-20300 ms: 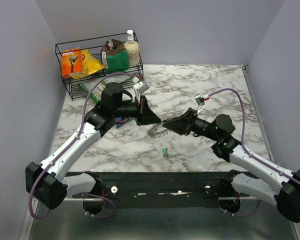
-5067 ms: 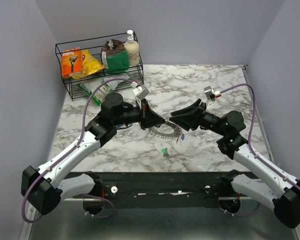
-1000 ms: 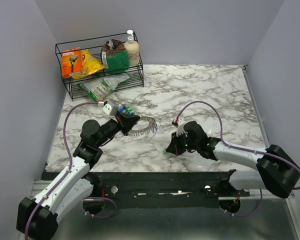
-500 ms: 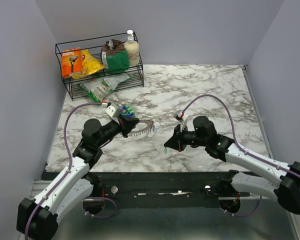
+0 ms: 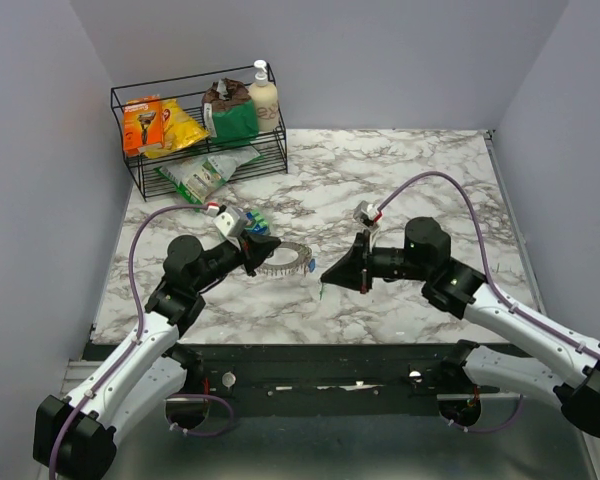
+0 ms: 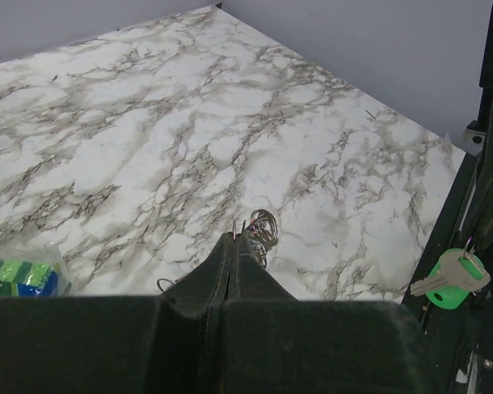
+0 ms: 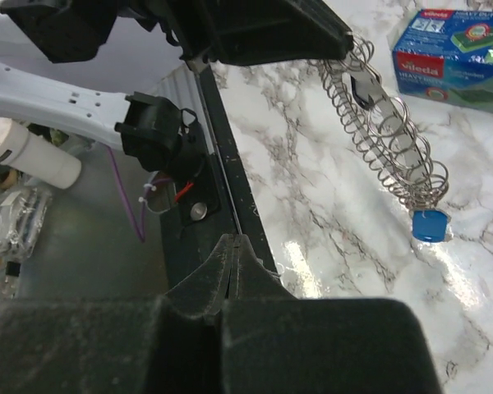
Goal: Put the keys on the keyring
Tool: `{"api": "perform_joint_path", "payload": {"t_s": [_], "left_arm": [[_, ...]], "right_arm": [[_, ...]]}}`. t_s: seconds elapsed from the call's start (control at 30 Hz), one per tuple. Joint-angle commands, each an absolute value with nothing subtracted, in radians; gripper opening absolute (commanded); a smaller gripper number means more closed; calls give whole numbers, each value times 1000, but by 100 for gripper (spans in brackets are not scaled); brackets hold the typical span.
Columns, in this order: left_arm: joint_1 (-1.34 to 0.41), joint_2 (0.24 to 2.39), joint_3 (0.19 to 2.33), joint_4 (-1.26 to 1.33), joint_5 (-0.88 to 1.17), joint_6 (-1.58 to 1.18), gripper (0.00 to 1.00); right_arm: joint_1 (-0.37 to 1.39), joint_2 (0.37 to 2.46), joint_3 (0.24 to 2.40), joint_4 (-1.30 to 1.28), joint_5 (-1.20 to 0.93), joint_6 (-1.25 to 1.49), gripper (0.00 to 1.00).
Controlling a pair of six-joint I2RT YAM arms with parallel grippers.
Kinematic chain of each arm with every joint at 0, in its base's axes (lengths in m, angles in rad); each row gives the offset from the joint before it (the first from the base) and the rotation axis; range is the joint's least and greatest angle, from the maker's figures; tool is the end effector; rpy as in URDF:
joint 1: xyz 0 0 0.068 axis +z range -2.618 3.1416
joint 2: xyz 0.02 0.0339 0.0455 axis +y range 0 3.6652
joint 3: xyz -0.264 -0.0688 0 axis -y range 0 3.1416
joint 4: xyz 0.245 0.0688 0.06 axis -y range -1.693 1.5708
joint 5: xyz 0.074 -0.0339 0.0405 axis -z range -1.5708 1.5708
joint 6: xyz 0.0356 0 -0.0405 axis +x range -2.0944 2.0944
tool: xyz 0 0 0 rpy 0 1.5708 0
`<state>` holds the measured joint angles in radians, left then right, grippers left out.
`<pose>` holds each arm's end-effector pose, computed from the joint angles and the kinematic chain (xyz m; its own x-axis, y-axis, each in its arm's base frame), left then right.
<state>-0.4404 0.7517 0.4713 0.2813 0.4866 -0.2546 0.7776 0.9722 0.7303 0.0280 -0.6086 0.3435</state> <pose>0.1599 -0.0938 0.2837 -0.2007 -0.1515 -0.9679 0.7742 0.5808 -0.2515 0.1456 0.1719 0.3093 -0.4704 -0.0753 -0.8793 -0.8659 0.2316 0.4434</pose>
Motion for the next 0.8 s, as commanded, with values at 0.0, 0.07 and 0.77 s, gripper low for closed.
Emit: {"api": "perform_joint_path", "payload": {"t_s": [0.0,0.07,0.77], "left_arm": [[-434,741,497,333,528,-238,0],[-436,741,500,331,532,-236,0],[-437,741,525,307,612,-196,0]], "right_arm": [[782,1006,805,75,-655,356,1],[782,1041,831,80,-655,360,1],[782,1233,976,106,-603,420,1]]}}
